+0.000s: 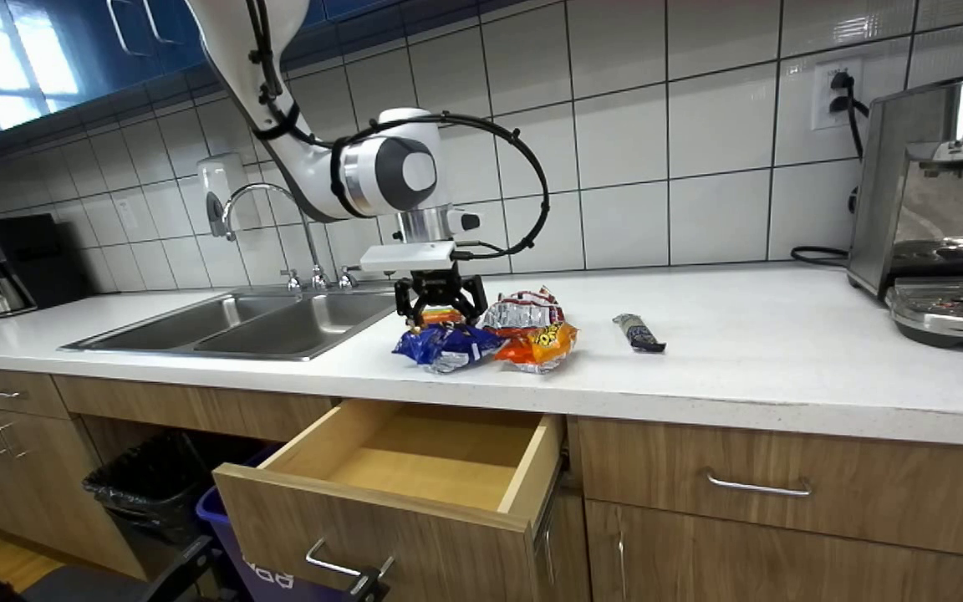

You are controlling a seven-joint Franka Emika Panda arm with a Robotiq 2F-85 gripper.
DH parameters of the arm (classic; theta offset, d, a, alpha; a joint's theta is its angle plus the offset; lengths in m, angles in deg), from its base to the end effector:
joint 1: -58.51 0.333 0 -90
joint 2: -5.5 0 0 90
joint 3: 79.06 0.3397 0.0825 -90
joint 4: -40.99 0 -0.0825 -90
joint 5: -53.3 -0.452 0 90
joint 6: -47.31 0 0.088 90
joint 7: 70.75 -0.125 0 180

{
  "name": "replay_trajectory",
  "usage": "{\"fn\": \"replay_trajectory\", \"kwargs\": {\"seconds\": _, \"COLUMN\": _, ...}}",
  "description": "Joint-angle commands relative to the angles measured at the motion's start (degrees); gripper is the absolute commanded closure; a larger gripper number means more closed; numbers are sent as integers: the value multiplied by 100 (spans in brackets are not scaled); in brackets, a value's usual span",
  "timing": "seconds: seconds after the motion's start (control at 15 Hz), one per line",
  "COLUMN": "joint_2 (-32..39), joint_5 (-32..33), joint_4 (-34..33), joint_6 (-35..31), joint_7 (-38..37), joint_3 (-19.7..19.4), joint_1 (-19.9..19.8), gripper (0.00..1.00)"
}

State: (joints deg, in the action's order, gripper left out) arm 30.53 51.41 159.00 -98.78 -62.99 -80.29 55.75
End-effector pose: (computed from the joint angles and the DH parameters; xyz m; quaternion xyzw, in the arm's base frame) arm 0.6491 -0.0455 0.1742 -0.9994 -0.0206 -0.0271 0.0023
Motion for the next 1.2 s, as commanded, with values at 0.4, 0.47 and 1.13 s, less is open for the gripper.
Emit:
{"fn": "replay_trajectory", "kwargs": {"seconds": 0.4, "joint_2": -806, "joint_5": 146, "joint_4": 989, "joint_6": -101, "joint_7": -146, "joint_3": 28, "joint_1": 157, "gripper": 0}}
{"fn": "replay_trajectory", "kwargs": {"seconds": 0.47, "joint_2": -874, "joint_5": 153, "joint_4": 1073, "joint_6": -92, "joint_7": -148, "joint_3": 26, "joint_1": 172, "gripper": 0}}
{"fn": "replay_trajectory", "kwargs": {"seconds": 1.13, "joint_2": -1676, "joint_5": 317, "joint_4": 1953, "joint_6": -34, "joint_7": -123, "joint_3": 2, "joint_1": 189, "gripper": 0}}
